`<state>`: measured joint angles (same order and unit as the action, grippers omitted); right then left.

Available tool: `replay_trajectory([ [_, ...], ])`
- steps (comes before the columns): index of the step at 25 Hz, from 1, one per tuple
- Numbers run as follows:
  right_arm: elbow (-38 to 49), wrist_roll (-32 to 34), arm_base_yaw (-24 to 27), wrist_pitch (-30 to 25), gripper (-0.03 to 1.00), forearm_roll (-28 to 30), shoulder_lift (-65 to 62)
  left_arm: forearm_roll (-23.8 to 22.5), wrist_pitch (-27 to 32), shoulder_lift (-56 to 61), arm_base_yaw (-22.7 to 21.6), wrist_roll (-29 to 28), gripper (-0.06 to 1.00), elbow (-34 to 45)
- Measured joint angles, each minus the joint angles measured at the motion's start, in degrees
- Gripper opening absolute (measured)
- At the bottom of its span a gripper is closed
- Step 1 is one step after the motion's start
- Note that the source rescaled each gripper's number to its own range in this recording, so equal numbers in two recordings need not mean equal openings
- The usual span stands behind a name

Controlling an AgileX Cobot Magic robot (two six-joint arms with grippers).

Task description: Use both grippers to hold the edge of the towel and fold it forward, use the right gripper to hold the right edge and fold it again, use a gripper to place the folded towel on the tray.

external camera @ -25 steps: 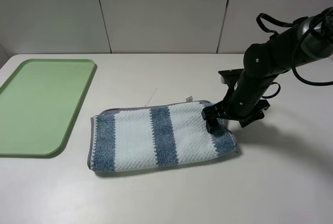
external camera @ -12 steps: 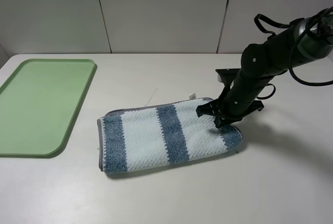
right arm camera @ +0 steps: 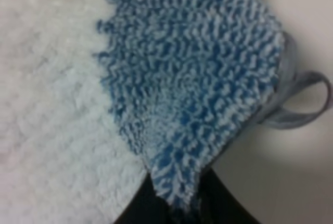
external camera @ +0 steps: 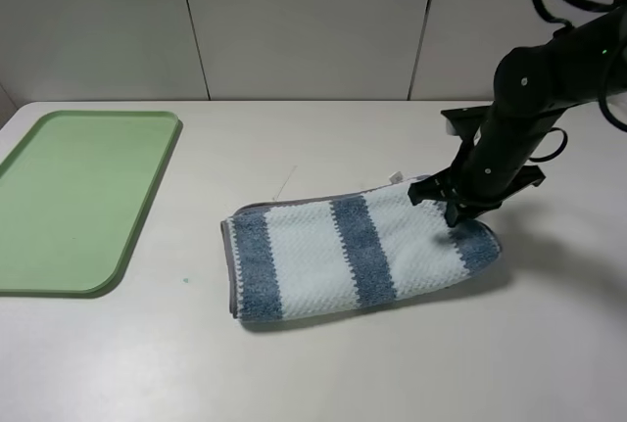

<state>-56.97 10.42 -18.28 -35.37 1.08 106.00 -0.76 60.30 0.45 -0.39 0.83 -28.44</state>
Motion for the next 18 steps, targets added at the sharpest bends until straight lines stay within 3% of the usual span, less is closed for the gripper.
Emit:
replay_trajectory([
  [9, -6.15, -0.37, 4.70, -10.06, 0.06, 6.66, -3.58, 0.00, 0.00, 0.00, 0.00, 0.00, 0.95, 0.00],
  [18, -13.94, -1.41, 5.43, -18.75, 0.06, 11.91, -4.40, 0.00, 0.00, 0.00, 0.00, 0.00, 0.95, 0.00],
])
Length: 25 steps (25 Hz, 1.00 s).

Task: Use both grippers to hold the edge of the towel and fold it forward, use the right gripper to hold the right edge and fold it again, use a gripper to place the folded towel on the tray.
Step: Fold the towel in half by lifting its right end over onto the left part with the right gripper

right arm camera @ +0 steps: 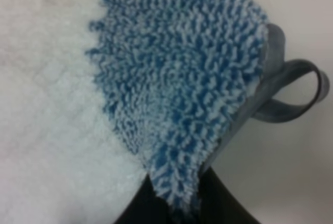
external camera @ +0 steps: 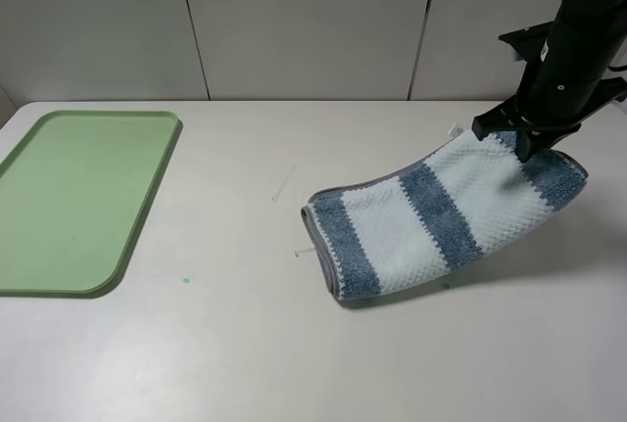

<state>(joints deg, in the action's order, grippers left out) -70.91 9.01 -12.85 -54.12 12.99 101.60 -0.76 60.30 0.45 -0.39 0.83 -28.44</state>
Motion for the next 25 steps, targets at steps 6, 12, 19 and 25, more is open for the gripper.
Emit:
replay_trajectory([
  [6, -4.96, -2.13, 0.00, -5.84, 0.06, 0.46, 0.00, 0.00, 0.00, 0.00, 0.00, 0.00, 0.95, 0.00],
  [12, -6.27, -3.52, -0.05, -10.31, 0.06, -3.15, -0.69, 0.00, 0.00, 0.00, 0.00, 0.00, 0.95, 0.00],
  [19, -6.27, -3.16, -4.70, -10.96, 0.06, -3.99, -0.96, 0.00, 0.00, 0.00, 0.00, 0.00, 0.95, 0.00],
  [25, -6.27, -0.17, -10.37, -10.71, 0.06, -4.14, -0.96, 0.00, 0.00, 0.00, 0.00, 0.00, 0.95, 0.00],
])
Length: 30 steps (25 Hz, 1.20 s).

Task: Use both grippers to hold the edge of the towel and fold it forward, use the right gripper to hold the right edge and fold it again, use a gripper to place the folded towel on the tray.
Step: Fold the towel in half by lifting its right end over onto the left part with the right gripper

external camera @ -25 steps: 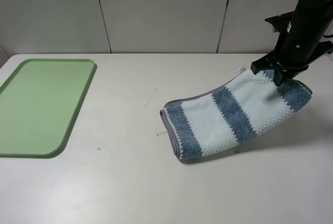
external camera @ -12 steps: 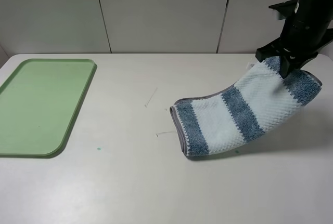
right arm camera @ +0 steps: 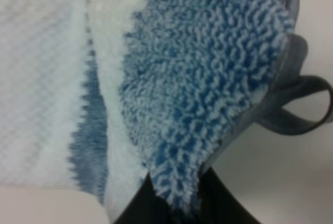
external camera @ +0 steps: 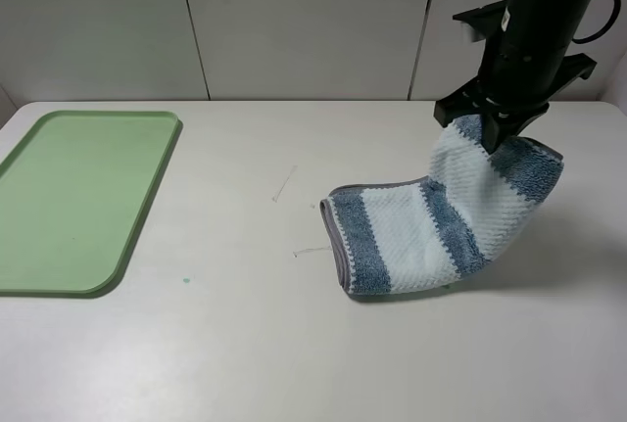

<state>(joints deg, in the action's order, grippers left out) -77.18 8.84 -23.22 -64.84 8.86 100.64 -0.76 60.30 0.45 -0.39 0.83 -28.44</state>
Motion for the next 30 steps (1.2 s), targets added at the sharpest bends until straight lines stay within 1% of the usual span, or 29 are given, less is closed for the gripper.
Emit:
replay_trajectory([
  [7, 0.00, 3.47, -6.74, 0.87, 0.06, -0.11, 0.57, 0.00, 0.00, 0.00, 0.00, 0.00, 0.95, 0.00],
  [12, 1.73, 5.98, -11.04, 4.13, 0.06, -1.12, 1.74, 0.00, 0.00, 0.00, 0.00, 0.00, 0.95, 0.05],
  [22, 2.17, 11.12, -16.51, 7.92, 0.06, -1.80, 4.10, 0.00, 0.00, 0.00, 0.00, 0.00, 0.95, 0.02],
  [23, 2.17, 11.95, -16.71, 7.98, 0.09, -2.12, 4.17, 0.00, 0.00, 0.00, 0.00, 0.00, 0.95, 0.02],
  [24, 2.17, 13.09, -16.77, 7.98, 0.17, -2.44, 4.26, 0.00, 0.00, 0.00, 0.00, 0.00, 0.95, 0.02],
  [25, 2.17, 14.42, -16.78, 7.98, 0.39, -2.85, 4.27, 0.00, 0.00, 0.00, 0.00, 0.00, 0.95, 0.02],
  [26, 2.17, 15.24, -16.91, 7.98, 0.64, -3.08, 4.27, 0.00, 0.00, 0.00, 0.00, 0.00, 0.95, 0.02],
  [27, 2.17, 15.38, -16.97, 7.92, 0.77, -2.93, 4.27, 0.00, 0.00, 0.00, 0.00, 0.00, 0.95, 0.02],
  [28, 2.17, 15.11, -17.04, 7.85, 0.86, -2.75, 4.27, 0.00, 0.00, 0.00, 0.00, 0.00, 0.95, 0.02],
  [29, 2.17, 14.68, -17.04, 7.85, 0.92, -2.75, 4.27, 0.00, 0.00, 0.00, 0.00, 0.00, 0.95, 0.02],
  [30, 2.17, 14.44, -17.08, 7.85, 0.95, -2.80, 4.27, 0.00, 0.00, 0.00, 0.00, 0.00, 0.95, 0.02],
])
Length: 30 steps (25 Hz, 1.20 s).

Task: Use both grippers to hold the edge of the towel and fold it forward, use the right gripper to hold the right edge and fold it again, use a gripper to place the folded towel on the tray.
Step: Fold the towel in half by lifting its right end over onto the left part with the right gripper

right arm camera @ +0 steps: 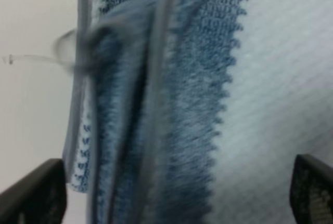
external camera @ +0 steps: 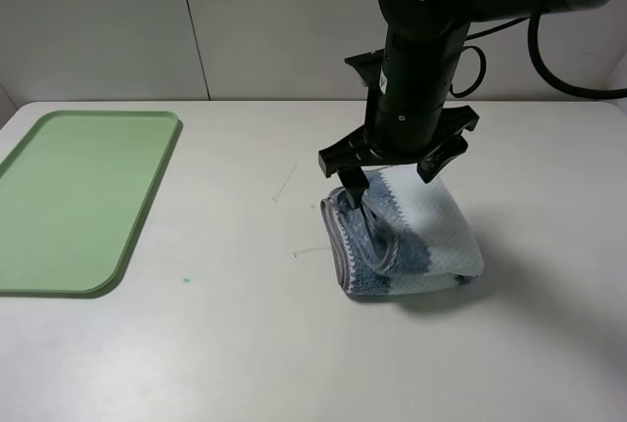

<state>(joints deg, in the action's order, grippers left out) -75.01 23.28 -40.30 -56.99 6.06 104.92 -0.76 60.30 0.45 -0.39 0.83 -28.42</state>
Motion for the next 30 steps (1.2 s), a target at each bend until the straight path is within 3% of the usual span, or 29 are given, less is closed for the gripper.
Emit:
replay_trajectory([
  [9, 0.00, -0.76, 0.00, -1.41, 1.00, 1.15, -4.77, 0.00, 0.00, 0.00, 0.00, 0.00, 0.95, 0.00],
  [17, -0.16, -5.60, 0.00, -11.26, 1.00, 0.03, -17.70, 0.00, 0.00, 0.00, 0.00, 0.00, 0.95, 0.00],
  [20, 0.60, -7.05, 0.00, -12.16, 1.00, -2.60, -23.71, 0.00, 0.00, 0.00, 0.00, 0.00, 0.95, 0.00],
  [25, 6.50, -8.67, 0.00, -12.30, 1.00, -6.57, -35.16, 0.00, 0.00, 0.00, 0.00, 0.00, 0.95, 0.00],
  [30, 15.85, -11.44, 0.00, -12.51, 1.00, -6.75, -47.61, 0.00, 0.00, 0.00, 0.00, 0.00, 0.95, 0.00],
])
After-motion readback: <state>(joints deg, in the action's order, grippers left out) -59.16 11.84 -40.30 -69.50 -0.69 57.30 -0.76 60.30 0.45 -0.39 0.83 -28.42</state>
